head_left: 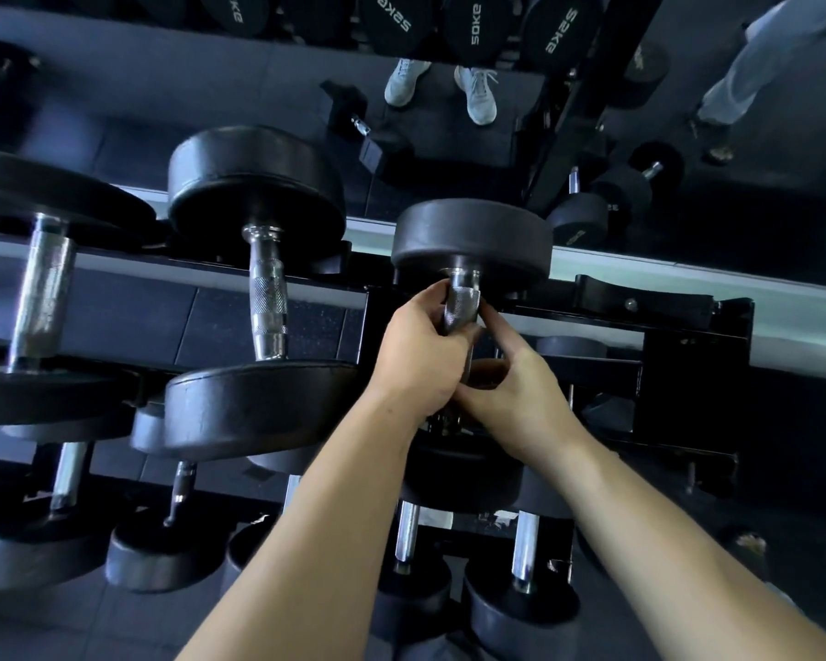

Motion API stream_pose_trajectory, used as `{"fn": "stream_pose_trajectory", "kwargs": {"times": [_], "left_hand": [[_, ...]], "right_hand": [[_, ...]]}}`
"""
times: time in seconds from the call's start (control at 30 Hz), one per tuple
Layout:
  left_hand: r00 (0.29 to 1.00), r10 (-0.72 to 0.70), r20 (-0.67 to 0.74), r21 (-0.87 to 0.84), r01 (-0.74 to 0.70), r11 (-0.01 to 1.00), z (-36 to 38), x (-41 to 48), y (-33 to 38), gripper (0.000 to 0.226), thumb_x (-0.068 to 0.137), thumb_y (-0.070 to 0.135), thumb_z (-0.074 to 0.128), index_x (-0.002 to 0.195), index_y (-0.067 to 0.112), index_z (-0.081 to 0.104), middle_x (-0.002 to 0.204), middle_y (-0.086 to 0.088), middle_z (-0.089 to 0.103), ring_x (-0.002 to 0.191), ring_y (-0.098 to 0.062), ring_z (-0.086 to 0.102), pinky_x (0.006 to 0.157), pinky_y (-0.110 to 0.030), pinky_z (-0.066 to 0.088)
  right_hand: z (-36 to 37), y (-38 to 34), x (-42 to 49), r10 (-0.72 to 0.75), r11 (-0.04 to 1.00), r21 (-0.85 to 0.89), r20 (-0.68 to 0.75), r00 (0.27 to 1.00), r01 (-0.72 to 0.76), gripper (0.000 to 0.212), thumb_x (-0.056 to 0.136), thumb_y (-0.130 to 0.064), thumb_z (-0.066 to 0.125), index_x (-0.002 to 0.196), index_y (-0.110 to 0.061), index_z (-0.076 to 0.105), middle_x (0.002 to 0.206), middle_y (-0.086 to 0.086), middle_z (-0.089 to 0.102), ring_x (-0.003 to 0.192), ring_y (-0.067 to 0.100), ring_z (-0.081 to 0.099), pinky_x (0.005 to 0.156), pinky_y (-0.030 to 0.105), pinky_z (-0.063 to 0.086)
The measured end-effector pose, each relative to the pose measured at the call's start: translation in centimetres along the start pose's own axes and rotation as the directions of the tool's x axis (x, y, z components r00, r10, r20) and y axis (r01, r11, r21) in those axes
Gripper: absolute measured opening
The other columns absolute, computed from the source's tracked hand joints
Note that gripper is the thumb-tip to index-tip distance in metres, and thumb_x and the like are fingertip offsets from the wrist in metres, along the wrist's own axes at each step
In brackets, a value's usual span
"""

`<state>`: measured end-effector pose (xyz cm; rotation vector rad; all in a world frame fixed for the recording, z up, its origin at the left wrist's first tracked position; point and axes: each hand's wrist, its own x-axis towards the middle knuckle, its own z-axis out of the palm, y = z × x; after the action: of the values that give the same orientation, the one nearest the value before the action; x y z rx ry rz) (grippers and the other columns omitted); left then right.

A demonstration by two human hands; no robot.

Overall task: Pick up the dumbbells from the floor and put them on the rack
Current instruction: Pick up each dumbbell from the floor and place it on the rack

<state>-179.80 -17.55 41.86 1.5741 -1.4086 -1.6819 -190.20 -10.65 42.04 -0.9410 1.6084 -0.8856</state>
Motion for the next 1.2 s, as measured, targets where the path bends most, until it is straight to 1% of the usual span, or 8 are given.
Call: {"fn": "stream_pose_trajectory", "kwargs": {"times": [0.1,0.3,0.4,0.5,0.63,0.73,0.97,1.2], "left_hand": [[1.000,-0.004,0.005,0.051,0.004,0.999,-0.2,-0.1,0.3,0.026,0.096,0.013,0.068,0.112,0.034,0.070,0.096,0.006,0.079,0.092,-0.011,0.074,0.087,-0.029,0.060],[1.000,0.016,0.001,0.089,-0.016,0.996,-0.3,-1.7,1.3,0.020,0.095,0.021,0.068,0.114,0.027,0.068,0.100,0.006,0.078,0.095,-0.011,0.074,0.091,-0.038,0.061],[0.997,0.077,0.008,0.096,-0.077,0.992,-0.8,-3.3,2.0,0.011,0.095,0.024,0.066,0.106,0.022,0.067,0.098,0.003,0.077,0.094,-0.015,0.073,0.091,-0.042,0.061],[0.994,0.097,0.049,0.060,-0.100,0.993,-1.7,-5.4,2.6,0.025,0.098,0.022,0.065,0.082,0.037,0.052,0.081,0.015,0.061,0.075,0.003,0.060,0.078,-0.013,0.052],[0.990,0.131,0.056,-0.050,-0.128,0.990,-3.6,-8.8,3.0,0.035,0.100,0.025,0.068,0.134,0.027,0.061,0.122,0.015,0.069,0.113,0.005,0.064,0.102,-0.019,0.050],[0.982,0.185,0.047,-0.119,-0.179,0.977,-6.4,-11.5,2.7,0.038,0.100,0.017,0.068,0.137,0.016,0.062,0.125,0.002,0.074,0.111,0.001,0.070,0.097,-0.016,0.054],[0.976,0.214,-0.023,-0.149,-0.215,0.965,-16.9,-18.9,-4.6,0.030,0.091,0.023,0.076,0.121,0.022,0.071,0.111,0.002,0.080,0.100,-0.004,0.074,0.090,-0.019,0.054],[0.974,0.003,-0.228,-0.214,-0.053,0.975,-31.8,-30.2,-20.4,0.024,0.093,0.025,0.076,0.116,0.022,0.071,0.104,0.005,0.080,0.088,-0.001,0.072,0.086,-0.024,0.053]], "right_hand": [[-0.1,-0.2,-0.2,0.008,1.000,-0.023,0.000,1.000,-0.008,0.076,0.088,-0.013,0.079,0.125,-0.067,0.042,0.080,-0.002,0.079,0.072,0.003,0.075,0.062,0.012,0.053],[-1.2,-0.2,-1.1,0.009,0.993,-0.114,-0.056,0.998,-0.015,0.085,0.083,-0.024,0.083,0.155,-0.039,0.041,0.106,-0.009,0.077,0.095,0.000,0.074,0.076,0.017,0.059],[-1.9,-0.9,-2.4,-0.034,0.988,-0.154,-0.093,0.995,0.019,0.086,0.076,-0.034,0.085,0.152,-0.035,0.045,0.113,-0.008,0.075,0.102,0.007,0.074,0.094,0.035,0.060],[-1.7,-2.5,-4.3,-0.083,0.977,-0.207,-0.127,0.988,0.055,0.079,0.071,-0.040,0.084,0.143,-0.039,0.053,0.112,-0.008,0.072,0.093,0.005,0.073,0.089,0.032,0.059],[-0.5,-4.8,-7.4,-0.187,0.952,-0.268,-0.129,0.974,0.147,0.051,0.075,-0.031,0.087,0.115,-0.047,0.061,0.096,-0.017,0.072,0.081,0.000,0.069,0.074,0.011,0.051],[1.5,-5.8,-9.8,-0.204,0.949,-0.261,-0.072,0.976,0.179,0.044,0.078,-0.028,0.088,0.111,-0.045,0.065,0.094,-0.017,0.074,0.079,0.003,0.071,0.074,0.017,0.054],[11.1,-5.9,-15.4,-0.183,0.935,-0.290,0.093,0.979,0.203,0.052,0.078,-0.023,0.089,0.121,-0.037,0.065,0.099,-0.005,0.074,0.088,0.005,0.072,0.080,0.012,0.055],[30.6,-2.0,-21.0,-0.112,0.913,-0.341,0.316,0.942,0.223,0.051,0.081,-0.018,0.087,0.118,-0.041,0.061,0.101,-0.001,0.072,0.078,0.007,0.070,0.075,0.017,0.055]]}}
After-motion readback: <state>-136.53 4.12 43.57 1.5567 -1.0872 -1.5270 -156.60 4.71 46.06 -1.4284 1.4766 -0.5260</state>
